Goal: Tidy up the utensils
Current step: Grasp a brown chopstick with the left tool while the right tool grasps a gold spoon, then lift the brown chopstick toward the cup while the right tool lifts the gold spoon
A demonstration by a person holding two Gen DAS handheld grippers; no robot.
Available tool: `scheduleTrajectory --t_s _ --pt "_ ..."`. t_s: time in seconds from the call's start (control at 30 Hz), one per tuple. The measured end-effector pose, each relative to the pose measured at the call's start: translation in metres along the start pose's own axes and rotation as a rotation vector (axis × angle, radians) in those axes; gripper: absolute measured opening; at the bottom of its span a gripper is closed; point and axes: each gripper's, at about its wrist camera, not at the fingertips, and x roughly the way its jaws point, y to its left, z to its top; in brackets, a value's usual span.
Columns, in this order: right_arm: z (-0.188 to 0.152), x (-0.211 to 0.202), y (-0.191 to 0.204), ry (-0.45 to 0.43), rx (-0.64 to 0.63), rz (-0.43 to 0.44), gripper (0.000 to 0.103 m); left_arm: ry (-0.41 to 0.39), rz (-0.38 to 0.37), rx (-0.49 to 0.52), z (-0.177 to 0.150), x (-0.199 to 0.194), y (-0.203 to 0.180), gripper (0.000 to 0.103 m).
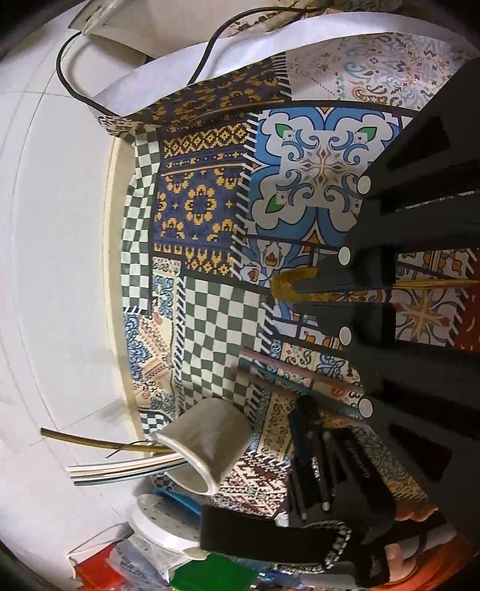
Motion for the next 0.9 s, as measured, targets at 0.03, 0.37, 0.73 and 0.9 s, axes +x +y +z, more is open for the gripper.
scheduleTrajectory --t_s 0.03,0.37,0.73,0.9 --pt "-0.001 0.003 0.0 0.012 -0.004 -0.006 0.004 0.001 0.005 0.008 0.001 0.001 -0.001 0.013" --pt "-0.018 0.019 -0.018 0.073 0.1 -0.052 0.042 -0.009 -0.005 0.063 0.016 0.008 -0.01 0.005" --pt "-0.018 0.051 0.016 0.077 -0.005 -0.146 0.046 -0.076 -0.01 0.024 0.009 -0.022 0.001 0.005" --pt "-0.017 0.056 0.028 0.028 -0.041 -0.188 0.039 -0.158 -0.012 -0.007 -0.001 -0.057 0.012 0.005"
